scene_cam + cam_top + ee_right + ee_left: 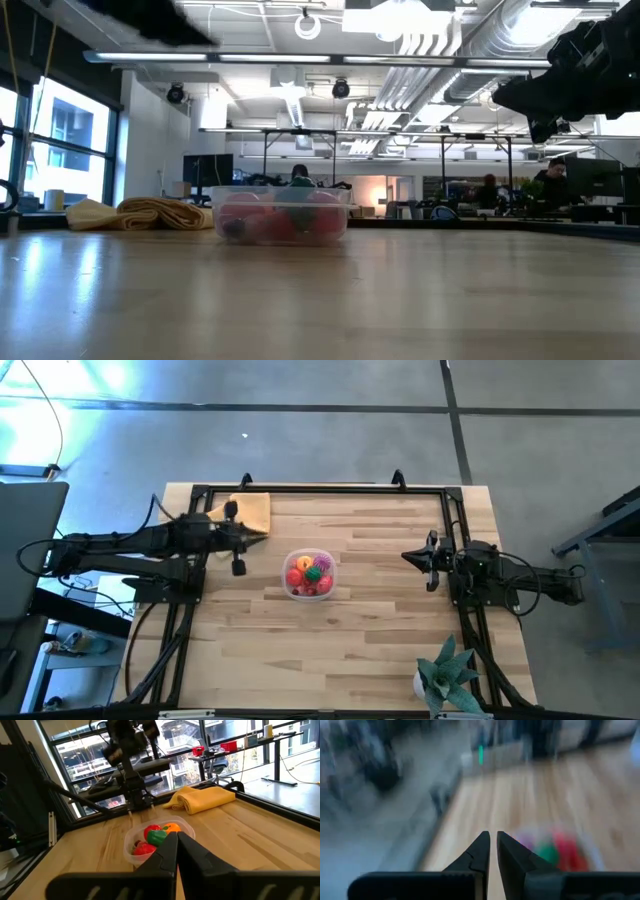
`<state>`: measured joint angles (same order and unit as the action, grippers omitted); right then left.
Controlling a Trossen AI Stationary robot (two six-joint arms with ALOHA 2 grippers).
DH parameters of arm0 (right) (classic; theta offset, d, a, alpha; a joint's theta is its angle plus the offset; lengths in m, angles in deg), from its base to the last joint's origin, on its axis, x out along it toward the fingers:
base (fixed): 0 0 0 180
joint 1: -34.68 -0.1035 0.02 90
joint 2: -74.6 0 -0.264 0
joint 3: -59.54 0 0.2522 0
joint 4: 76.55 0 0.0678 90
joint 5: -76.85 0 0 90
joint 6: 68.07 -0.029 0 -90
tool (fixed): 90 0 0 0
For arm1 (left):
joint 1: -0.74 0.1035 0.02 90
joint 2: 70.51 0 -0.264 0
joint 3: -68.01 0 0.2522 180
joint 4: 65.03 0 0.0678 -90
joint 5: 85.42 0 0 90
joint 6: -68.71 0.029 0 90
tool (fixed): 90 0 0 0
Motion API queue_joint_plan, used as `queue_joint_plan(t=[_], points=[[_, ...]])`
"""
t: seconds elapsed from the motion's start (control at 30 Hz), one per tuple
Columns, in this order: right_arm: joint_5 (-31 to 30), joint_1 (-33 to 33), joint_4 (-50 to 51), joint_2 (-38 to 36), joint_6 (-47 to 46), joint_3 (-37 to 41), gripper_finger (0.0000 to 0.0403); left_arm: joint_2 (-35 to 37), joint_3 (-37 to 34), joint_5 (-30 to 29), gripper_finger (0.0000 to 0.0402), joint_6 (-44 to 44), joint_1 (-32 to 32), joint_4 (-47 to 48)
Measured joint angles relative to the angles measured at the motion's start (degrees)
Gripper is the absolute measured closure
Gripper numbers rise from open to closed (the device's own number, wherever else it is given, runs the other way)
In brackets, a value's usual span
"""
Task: Pick and placing Produce into tupperware
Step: Return to Home Position
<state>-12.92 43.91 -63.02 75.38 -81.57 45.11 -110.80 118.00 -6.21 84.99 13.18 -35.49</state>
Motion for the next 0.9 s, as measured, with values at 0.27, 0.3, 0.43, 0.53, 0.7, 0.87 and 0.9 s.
queue_joint_plan(t=[0.27,0.3,0.43,0.53,0.7,0.87,0.9], points=[[0.02,-0.02,0.02,0.00,0.00,0.00,0.0402,1.33,13.31,25.43,0.0378,13.55,-0.05,-16.13],[0.00,0.00,0.02,0.00,0.00,0.00,0.0402,2.09,16.75,26.38,0.0378,13.97,-0.05,-11.65],[0.01,0.00,0.02,0.00,0.00,0.00,0.0402,5.81,26.96,21.92,0.0378,16.49,-0.07,7.44],[0.02,0.00,0.04,0.02,0.00,0.00,0.0402,11.35,28.08,17.41,0.0378,16.35,-0.07,13.99],[0.02,0.00,0.04,0.02,0.00,-0.02,0.0402,22.48,22.47,13.02,0.0378,14.98,-0.07,15.92],[0.02,0.00,0.04,0.02,0.01,-0.02,0.0402,33.49,16.02,12.29,0.0378,14.77,-0.05,13.81],[0.02,0.00,0.03,0.02,0.00,-0.02,0.0402,35.22,14.92,12.29,0.0378,14.75,-0.05,14.03]])
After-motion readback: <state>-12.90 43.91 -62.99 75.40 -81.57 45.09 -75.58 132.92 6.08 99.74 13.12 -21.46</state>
